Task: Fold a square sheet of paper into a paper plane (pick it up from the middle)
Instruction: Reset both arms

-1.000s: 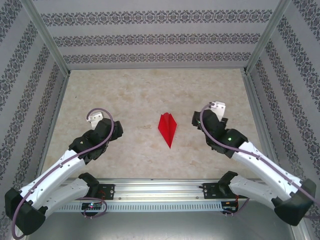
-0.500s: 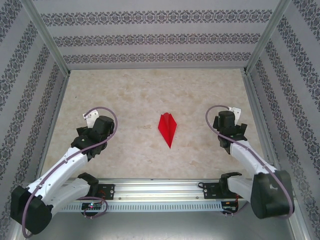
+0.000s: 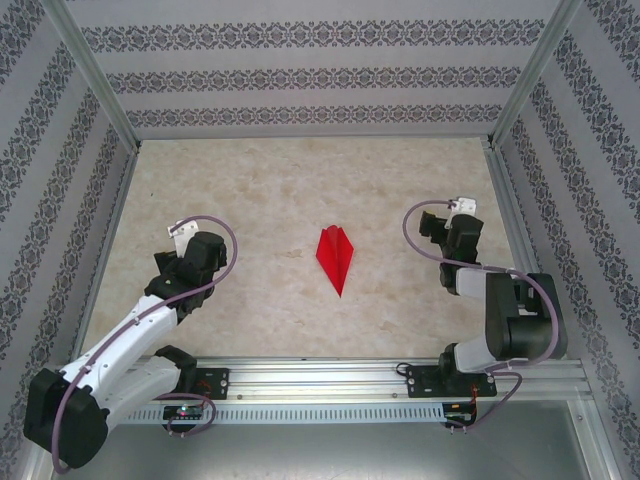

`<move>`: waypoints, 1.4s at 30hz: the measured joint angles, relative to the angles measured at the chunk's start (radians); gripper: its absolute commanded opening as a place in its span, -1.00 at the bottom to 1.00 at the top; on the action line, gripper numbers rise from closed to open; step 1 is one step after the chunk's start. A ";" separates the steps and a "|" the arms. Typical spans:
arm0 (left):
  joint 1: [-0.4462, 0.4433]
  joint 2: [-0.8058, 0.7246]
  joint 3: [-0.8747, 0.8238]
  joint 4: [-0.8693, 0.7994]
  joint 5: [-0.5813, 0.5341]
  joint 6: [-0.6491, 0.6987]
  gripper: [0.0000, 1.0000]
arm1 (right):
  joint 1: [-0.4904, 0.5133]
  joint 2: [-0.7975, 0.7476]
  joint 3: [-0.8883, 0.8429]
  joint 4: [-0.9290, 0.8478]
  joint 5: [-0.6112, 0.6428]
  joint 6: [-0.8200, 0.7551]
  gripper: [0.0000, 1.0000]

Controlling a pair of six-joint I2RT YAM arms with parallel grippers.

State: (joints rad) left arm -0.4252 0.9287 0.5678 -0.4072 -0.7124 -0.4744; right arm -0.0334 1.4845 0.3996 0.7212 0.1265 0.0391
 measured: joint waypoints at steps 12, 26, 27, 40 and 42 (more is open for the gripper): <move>0.103 0.158 -0.018 0.242 -0.008 0.138 1.00 | 0.034 0.029 -0.037 0.146 0.015 -0.016 0.96; 0.254 0.444 -0.175 0.882 0.211 0.368 1.00 | 0.034 0.029 -0.037 0.146 0.026 -0.016 0.96; 0.259 0.461 -0.175 0.928 0.231 0.383 1.00 | 0.034 0.029 -0.037 0.146 0.026 -0.016 0.96; 0.333 0.633 -0.171 1.196 0.513 0.460 1.00 | 0.034 0.029 -0.037 0.147 0.029 -0.016 0.96; 0.333 0.633 -0.171 1.201 0.519 0.463 1.00 | 0.034 0.029 -0.037 0.146 0.029 -0.016 0.96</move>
State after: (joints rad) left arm -0.0917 1.5616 0.3965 0.7940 -0.1936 -0.0109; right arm 0.0002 1.5139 0.3622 0.8677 0.1558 0.0231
